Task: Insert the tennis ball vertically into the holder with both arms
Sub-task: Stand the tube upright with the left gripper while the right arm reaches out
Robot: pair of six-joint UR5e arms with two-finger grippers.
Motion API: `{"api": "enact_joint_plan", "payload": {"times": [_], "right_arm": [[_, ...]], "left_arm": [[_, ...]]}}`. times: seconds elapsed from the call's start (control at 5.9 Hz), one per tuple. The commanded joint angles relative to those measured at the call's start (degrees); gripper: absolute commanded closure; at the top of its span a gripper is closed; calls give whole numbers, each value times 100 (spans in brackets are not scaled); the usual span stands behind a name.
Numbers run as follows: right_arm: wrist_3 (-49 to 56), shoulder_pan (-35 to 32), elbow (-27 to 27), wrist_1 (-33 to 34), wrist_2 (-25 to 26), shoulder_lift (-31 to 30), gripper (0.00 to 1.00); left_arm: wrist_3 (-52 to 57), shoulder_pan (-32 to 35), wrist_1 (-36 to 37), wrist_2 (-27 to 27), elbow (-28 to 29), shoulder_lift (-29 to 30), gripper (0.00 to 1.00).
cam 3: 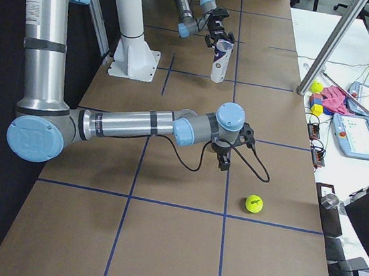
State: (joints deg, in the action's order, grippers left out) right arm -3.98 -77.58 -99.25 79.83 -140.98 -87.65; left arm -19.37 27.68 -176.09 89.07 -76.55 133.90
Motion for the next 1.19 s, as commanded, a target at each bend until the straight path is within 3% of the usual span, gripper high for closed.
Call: {"api": "enact_joint_plan", "payload": {"times": [0.0,0.17,0.34,1.02], "right_arm": [[-951,617,-68,-447,707,300,0],[-1704,1065,-51,-982,1165,301,0],[-2034,1330,-42,-1092,1387,344,0],[-2380,1709,11,-1093,1590,432,0]], "left_arm": [[4,9,-487,5,105,-424,26],[4,-8,-497,-3,105,-443,25],[4,-9,-488,5,105,-548,25],[4,-35,-593,6,87,-733,22]]}}
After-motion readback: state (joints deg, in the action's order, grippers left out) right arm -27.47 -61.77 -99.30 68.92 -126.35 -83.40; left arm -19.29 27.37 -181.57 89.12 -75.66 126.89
